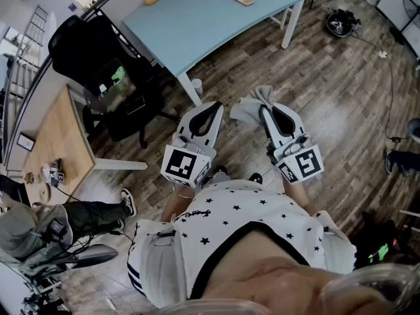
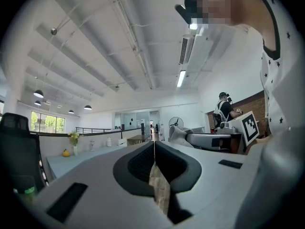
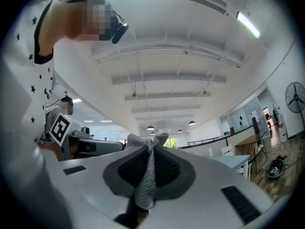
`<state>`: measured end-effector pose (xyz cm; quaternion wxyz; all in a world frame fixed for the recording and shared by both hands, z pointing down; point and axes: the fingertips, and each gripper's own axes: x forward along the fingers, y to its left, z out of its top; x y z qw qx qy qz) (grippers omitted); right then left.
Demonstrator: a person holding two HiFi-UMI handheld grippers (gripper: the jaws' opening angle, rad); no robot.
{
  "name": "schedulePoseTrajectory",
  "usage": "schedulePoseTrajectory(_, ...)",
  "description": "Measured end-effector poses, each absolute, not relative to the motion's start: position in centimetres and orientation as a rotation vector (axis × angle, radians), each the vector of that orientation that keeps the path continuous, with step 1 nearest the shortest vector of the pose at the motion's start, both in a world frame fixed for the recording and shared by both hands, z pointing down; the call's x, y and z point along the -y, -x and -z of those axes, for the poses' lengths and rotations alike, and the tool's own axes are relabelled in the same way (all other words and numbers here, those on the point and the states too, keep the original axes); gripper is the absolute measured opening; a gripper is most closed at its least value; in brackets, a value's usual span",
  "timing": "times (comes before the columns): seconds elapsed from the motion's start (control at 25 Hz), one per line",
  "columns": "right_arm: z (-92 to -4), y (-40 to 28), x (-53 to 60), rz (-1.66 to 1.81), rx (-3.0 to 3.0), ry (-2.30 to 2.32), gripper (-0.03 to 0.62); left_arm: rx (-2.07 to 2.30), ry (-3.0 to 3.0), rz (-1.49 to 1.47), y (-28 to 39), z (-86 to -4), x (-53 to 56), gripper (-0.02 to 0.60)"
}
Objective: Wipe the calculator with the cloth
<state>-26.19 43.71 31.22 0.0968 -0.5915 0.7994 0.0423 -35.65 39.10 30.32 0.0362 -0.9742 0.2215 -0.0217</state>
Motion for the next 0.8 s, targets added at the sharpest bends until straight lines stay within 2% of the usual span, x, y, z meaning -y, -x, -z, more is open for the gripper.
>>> schedulePoseTrajectory(0.44, -31.3, 22.5, -46.5, -0.097, -2.3, 1.76, 0.031, -0.669, 3.007, 0.044, 32.0, -30.2, -41.2, 0.031)
schedulePoseTrajectory(0.8, -31.2, 18.6, -50.0, -0.27, -2.311, 1.858, 0.031, -0.602, 3.033, 0.059, 26.9, -30.6, -43.5, 0.031)
